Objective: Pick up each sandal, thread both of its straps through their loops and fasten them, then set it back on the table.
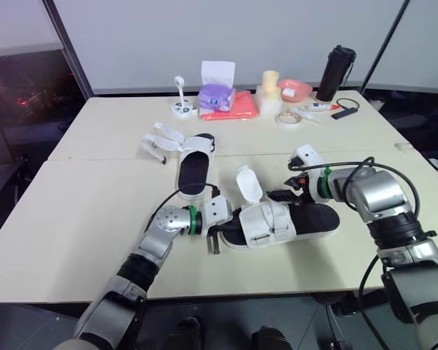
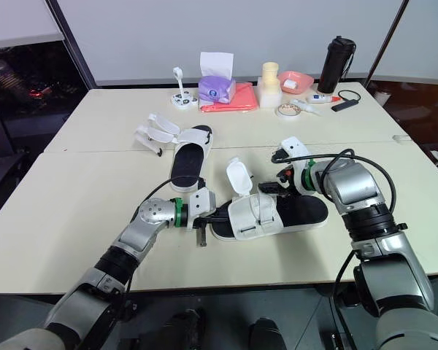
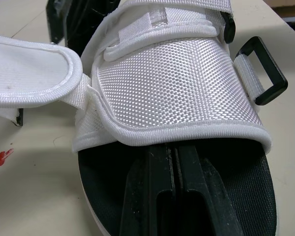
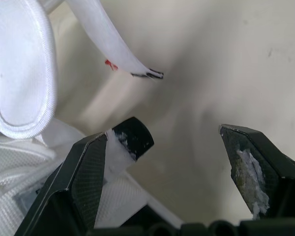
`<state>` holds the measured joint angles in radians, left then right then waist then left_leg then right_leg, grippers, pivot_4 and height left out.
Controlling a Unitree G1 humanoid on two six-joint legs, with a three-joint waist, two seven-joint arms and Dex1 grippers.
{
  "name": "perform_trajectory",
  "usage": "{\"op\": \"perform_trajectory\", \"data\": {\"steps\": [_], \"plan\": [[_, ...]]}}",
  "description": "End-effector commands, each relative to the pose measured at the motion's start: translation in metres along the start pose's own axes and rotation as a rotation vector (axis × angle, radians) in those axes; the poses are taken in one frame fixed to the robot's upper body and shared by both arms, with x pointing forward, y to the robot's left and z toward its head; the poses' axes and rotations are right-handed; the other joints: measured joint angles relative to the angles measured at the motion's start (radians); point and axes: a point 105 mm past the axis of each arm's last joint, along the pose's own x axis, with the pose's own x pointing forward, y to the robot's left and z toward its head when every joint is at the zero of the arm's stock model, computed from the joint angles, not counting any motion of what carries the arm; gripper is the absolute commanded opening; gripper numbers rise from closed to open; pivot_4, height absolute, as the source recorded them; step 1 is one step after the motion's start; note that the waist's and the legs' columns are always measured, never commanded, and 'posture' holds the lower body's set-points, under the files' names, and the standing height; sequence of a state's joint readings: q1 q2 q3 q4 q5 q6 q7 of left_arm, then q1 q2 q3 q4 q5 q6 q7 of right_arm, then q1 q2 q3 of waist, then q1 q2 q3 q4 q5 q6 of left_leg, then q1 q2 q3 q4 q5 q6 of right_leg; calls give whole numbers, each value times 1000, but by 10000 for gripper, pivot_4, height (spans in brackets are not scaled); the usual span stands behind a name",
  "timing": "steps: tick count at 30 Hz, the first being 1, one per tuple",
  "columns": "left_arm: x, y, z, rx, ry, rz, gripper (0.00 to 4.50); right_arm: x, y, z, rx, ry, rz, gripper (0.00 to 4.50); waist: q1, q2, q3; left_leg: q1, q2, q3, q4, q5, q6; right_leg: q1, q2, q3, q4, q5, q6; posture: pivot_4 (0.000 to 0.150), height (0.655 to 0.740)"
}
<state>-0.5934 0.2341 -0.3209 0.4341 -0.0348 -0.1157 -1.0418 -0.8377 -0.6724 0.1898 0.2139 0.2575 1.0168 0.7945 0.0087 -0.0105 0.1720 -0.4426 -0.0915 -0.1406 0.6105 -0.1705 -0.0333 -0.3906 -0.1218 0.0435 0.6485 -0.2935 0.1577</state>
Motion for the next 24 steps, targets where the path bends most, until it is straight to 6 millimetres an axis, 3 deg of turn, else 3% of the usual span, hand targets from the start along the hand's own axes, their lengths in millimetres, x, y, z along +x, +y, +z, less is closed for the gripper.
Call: {"op": "perform_trajectory", "data": {"steps": [1,9,19,24], "plan": [[0,-6,-14,-33,47,-4,0,-19,0,46,-10,-143,9,39138,0,0,0,0,0,0,0,0,0,0,0,0,0,0,0,1500,7344],[0,-5,-14,-33,48,-4,0,-27,29,72,99,-207,211,39138,0,0,0,0,0,0,0,0,0,0,0,0,0,0,0,1500,7344],[0,-4,-13,-30,48,4,0,0,52,45,133,-114,332,39138,0,0,0,0,0,0,0,0,0,0,0,0,0,0,0,1500,7344],[0,-3,-13,-32,47,11,0,8,68,43,135,-101,428,39138,-1,0,0,0,0,0,0,0,0,0,0,0,0,0,0,1500,7344]]}}
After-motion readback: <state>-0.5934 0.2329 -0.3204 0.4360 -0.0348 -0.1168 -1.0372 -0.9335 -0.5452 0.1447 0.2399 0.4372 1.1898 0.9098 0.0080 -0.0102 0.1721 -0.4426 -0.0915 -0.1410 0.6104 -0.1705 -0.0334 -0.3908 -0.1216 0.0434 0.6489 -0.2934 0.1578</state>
